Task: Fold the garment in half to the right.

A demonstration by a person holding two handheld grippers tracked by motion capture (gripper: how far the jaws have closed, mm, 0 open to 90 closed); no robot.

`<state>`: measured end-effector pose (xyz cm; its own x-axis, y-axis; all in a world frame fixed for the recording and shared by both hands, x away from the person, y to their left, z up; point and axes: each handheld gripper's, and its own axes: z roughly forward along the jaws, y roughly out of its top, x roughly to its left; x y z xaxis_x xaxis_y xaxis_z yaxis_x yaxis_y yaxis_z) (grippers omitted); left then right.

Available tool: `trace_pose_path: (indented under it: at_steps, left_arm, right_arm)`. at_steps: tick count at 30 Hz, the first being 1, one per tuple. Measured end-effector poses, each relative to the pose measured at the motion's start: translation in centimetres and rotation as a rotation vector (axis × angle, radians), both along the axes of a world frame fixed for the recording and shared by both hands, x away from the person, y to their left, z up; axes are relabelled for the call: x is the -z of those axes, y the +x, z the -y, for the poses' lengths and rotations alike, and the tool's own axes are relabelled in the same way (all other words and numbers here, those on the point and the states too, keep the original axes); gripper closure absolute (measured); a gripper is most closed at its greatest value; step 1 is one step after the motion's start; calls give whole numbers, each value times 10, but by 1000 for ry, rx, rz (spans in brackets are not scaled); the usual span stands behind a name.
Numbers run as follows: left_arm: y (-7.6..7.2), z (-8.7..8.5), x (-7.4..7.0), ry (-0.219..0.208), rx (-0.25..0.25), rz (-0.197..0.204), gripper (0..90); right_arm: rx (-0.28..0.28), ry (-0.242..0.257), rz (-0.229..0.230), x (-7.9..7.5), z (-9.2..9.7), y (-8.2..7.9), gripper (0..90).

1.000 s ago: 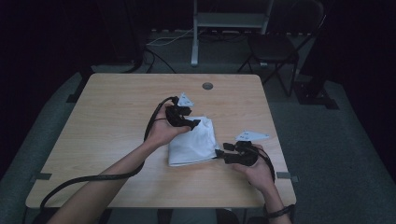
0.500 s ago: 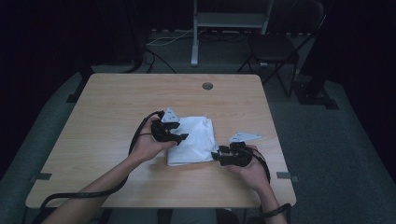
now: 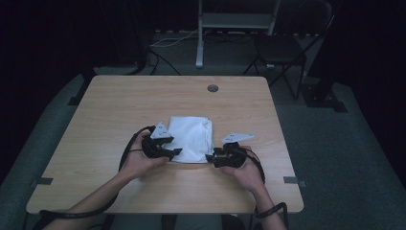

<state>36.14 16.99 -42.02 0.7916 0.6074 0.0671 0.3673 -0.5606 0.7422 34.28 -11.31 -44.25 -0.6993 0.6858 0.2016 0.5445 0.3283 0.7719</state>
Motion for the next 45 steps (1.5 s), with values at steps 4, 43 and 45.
trace_pose_path:
  at_steps: [4, 43, 45]
  left_arm:
    - [-2, -9, 2, -4, -9, -6, 424]
    - [-4, -56, -1, -105, -94, -26, 356]
    - [-4, -55, -1, -106, -90, -25, 356]
  right_arm:
    - [-15, -7, 2, -1, -9, 3, 522]
    - [-18, 47, 88, -31, -43, 22, 416]
    - [5, 52, 107, -34, -42, 28, 407]
